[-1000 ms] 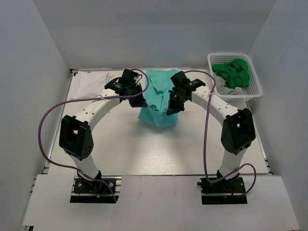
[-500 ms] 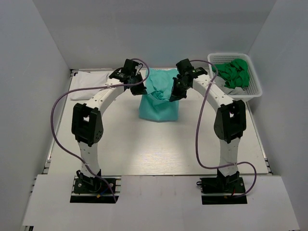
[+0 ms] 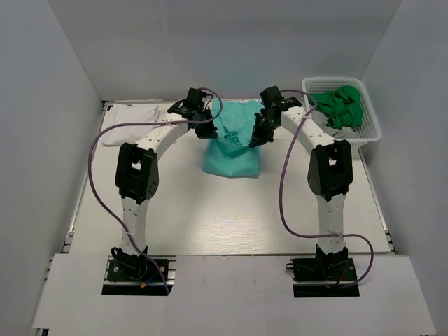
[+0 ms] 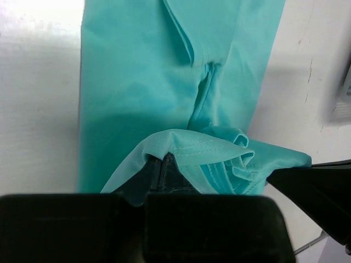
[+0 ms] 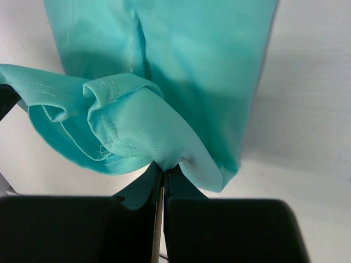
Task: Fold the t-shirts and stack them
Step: Fold the folded rectangular tshirt in 1/3 of the way
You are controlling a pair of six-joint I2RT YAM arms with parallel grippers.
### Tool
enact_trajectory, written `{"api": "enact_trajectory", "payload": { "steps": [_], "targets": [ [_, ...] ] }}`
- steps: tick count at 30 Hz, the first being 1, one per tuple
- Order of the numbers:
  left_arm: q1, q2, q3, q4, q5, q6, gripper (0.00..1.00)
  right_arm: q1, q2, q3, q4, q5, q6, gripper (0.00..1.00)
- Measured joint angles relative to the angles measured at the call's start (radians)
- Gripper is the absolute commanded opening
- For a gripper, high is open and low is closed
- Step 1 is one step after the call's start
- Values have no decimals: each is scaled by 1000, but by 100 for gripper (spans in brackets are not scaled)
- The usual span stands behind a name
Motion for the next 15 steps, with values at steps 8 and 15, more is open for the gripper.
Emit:
{"api": "enact_trajectory", "payload": {
  "steps": [8, 15],
  "targets": [
    [19, 114, 126, 1, -1, 11, 0, -50, 91, 68, 27, -39, 2, 0],
    [30, 169, 136, 3, 6, 11, 4, -68, 173, 102, 80, -94, 23, 5]
  ]
}}
